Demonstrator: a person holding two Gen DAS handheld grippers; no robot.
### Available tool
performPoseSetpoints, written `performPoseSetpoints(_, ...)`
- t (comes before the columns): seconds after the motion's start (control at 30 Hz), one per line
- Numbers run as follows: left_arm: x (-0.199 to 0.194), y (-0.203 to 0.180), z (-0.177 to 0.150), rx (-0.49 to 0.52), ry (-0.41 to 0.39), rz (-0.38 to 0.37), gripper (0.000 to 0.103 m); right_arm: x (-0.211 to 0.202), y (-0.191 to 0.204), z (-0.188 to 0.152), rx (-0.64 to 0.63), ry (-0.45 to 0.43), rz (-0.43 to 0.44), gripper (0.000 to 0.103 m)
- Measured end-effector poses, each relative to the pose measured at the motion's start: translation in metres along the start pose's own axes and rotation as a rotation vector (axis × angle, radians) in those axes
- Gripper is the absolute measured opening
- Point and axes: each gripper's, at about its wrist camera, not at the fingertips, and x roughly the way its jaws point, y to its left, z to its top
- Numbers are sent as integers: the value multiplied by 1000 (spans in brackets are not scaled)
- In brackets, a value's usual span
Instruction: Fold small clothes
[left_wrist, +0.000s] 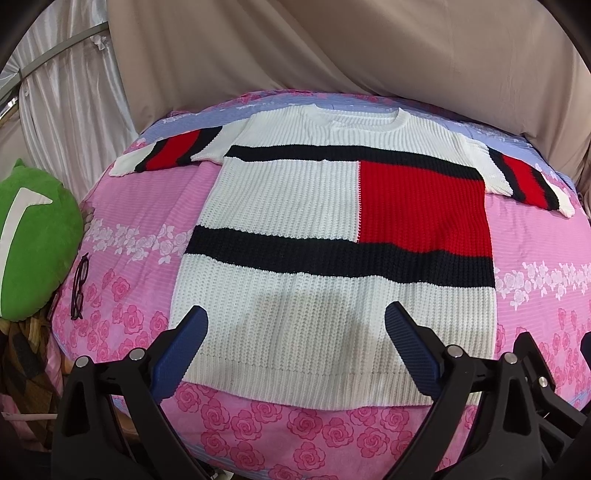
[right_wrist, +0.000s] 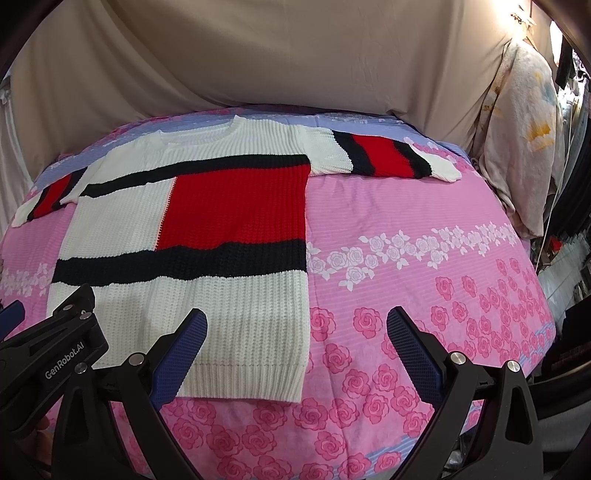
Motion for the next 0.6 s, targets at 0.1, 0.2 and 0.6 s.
performPoseSetpoints(0.1, 4, -1, 0, 0, 7, 4, 94, 2, 0, 0, 0, 4, 2, 97)
performPoseSetpoints(0.2, 8, -1, 2, -13, 14, -6, 94, 10, -3, -1, -1, 11, 35, 97)
performPoseSetpoints(0.6, 46, 41, 64, -208, -11, 15, 96, 164, -221, 114, 556, -35, 285, 89)
